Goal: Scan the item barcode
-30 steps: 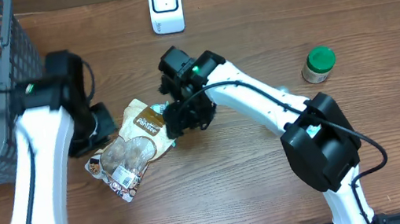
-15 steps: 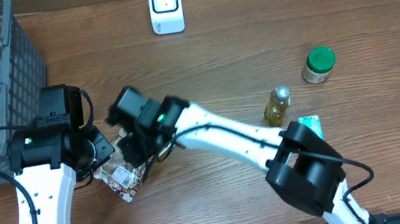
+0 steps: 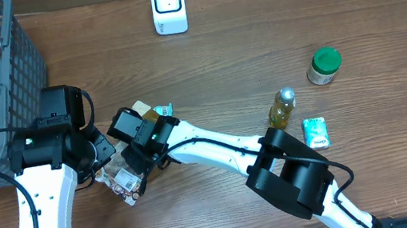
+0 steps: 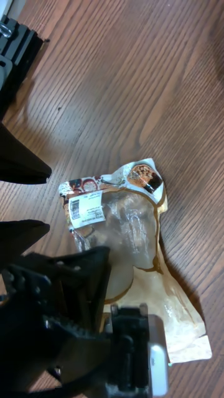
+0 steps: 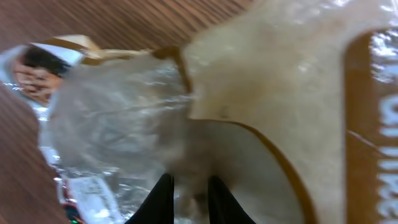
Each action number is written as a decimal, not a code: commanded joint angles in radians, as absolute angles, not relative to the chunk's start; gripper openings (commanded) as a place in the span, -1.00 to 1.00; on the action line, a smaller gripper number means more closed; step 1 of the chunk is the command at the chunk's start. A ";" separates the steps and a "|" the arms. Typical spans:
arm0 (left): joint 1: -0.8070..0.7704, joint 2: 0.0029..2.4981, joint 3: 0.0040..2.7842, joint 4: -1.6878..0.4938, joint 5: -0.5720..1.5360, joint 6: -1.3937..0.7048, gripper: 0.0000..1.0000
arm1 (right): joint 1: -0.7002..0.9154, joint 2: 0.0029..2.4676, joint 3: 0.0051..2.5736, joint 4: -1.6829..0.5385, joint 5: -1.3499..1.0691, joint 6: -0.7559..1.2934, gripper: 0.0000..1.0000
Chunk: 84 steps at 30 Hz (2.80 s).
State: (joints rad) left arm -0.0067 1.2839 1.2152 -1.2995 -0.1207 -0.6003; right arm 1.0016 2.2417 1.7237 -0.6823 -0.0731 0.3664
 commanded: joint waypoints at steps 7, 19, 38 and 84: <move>-0.006 1.288 1.208 -1.300 -0.130 -0.613 -0.42 | 0.961 2.234 1.715 -0.949 -0.046 0.439 -0.67; -0.007 1.288 1.208 -1.301 -0.130 -0.605 -0.33 | 0.920 2.187 1.715 -1.159 -0.045 0.483 -0.63; -0.022 1.354 1.207 -1.254 0.049 -0.526 -0.52 | 0.908 2.091 1.697 -0.948 -0.142 0.442 -0.77; -0.108 1.514 1.206 -1.219 0.370 -0.307 -0.73 | 0.689 1.856 1.527 -1.126 -0.046 0.437 -0.15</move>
State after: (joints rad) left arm -0.0566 1.4799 1.2129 -1.1999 0.3634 -0.2966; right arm 0.6895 1.8587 1.5188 -1.1187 -0.1127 0.4534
